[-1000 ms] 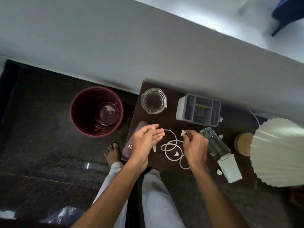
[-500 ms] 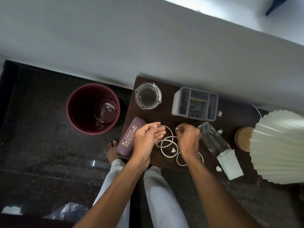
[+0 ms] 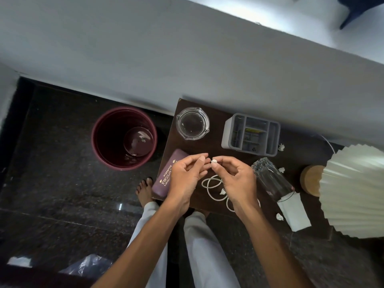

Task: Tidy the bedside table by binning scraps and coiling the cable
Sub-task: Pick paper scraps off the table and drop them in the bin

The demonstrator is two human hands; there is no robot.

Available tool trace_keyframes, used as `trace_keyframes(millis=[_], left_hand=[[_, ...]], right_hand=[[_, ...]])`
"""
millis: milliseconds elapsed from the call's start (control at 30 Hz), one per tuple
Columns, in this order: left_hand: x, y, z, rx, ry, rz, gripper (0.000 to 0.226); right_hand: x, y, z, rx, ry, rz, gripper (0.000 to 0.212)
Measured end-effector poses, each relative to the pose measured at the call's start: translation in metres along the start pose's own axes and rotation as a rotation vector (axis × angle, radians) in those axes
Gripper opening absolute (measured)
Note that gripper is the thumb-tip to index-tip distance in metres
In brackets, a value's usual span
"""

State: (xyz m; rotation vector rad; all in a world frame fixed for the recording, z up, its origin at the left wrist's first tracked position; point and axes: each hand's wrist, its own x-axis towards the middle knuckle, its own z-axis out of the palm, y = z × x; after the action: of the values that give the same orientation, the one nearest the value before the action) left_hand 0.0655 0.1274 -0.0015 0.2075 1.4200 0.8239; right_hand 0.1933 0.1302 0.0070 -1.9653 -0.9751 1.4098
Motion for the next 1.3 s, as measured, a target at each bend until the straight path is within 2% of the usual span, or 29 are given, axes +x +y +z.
trace_keyframes(millis=[133,300,433,733,1100,1300], left_hand=[[0.000,0.005,-0.009,0.038,0.047,0.024,0.010],[0.007,0.012,-0.031,0.073,0.081,0.060,0.018],[0.018,0.020,-0.052,0.003,0.122,0.048,0.013],[0.042,0.031,-0.098,-0.157,0.232,-0.056,0.010],[0.090,0.036,-0.156,-0.246,0.430,-0.013,0.005],[0.124,0.042,-0.185,-0.187,0.496,-0.042,0.007]], right_hand=[[-0.005,-0.007,0.015,0.023,-0.011,-0.006,0.015],[-0.007,-0.015,0.036,0.040,-0.050,-0.002,0.020],[-0.005,-0.020,0.052,0.159,-0.128,0.085,0.022],[0.009,-0.027,0.091,0.351,-0.174,0.224,0.021],[0.021,-0.032,0.145,0.326,-0.244,0.252,0.021],[0.030,-0.035,0.171,0.308,-0.250,0.278,0.022]])
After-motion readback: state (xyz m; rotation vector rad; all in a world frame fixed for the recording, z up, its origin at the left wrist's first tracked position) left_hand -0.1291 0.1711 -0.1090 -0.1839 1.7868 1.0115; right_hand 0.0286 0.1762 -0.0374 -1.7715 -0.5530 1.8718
